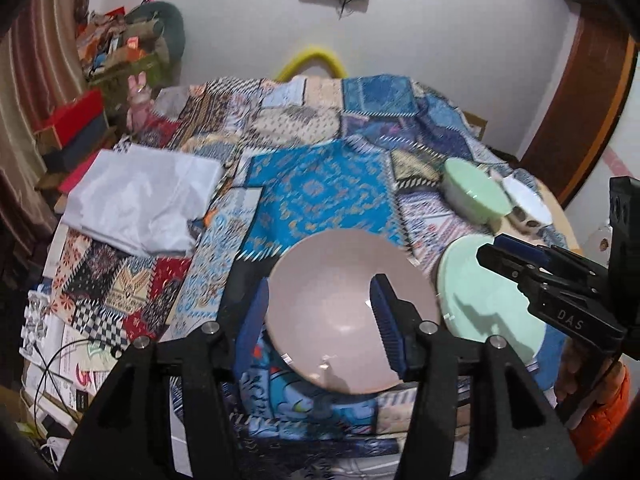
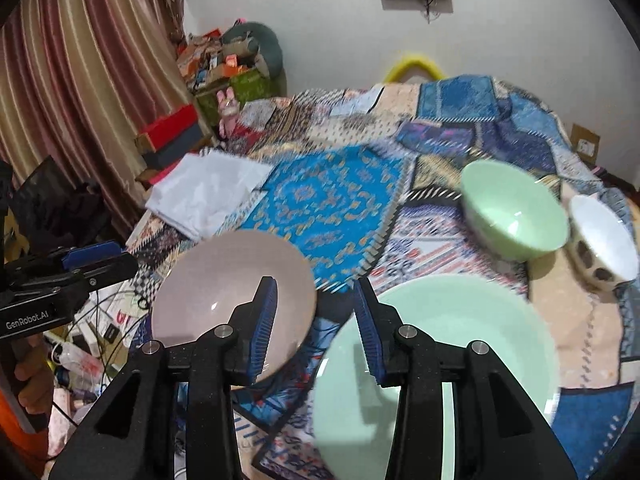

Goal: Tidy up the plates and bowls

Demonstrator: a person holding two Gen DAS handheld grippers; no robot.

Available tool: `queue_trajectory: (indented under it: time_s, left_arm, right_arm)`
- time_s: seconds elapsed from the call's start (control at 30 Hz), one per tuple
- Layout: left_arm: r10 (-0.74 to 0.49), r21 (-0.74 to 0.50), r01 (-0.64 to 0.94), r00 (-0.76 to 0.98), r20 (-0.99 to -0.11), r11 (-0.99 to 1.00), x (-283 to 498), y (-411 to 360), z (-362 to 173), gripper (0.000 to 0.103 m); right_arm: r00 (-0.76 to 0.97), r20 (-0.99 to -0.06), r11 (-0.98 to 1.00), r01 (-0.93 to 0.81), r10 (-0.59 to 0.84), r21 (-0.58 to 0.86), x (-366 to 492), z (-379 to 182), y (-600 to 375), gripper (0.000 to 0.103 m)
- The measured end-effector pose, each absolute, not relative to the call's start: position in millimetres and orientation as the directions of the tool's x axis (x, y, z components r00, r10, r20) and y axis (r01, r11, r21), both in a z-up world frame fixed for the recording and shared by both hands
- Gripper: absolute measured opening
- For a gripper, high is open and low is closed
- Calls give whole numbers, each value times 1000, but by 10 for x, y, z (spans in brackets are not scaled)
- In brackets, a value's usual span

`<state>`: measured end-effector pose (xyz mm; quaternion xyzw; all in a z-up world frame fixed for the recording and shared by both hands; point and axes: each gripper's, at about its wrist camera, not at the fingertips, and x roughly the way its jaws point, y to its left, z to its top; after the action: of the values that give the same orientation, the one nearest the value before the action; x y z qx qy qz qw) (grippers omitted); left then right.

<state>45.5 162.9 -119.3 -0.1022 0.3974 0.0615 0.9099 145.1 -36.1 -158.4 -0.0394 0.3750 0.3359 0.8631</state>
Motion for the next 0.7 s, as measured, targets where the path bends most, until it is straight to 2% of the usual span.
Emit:
queue_trajectory:
  time_s: [0.1,0.17,0.37,0.7]
  left_arm:
    - [28,-138,-180,699,-714,974,503,1510,-1075,67]
    - [29,-131,-169,713,-700,977,554,1400,-998,68]
    - [6,-124,-129,718,-696,984,763,1107,-885,73]
    - [-27,-115,-78,704,-710,990,1281,647,-860,77]
  right_arm:
    - [535,-645,787,-592,545,174,1459,-1451,-538,41]
    - [567,-625,800,-577,537,165,1469,-1370,-669,45]
    - [634,-589,840,-520,501,155,1581,-1213,-1053,46]
    - [670,-597,885,-438,441,161,1895,-1270,-1545,46]
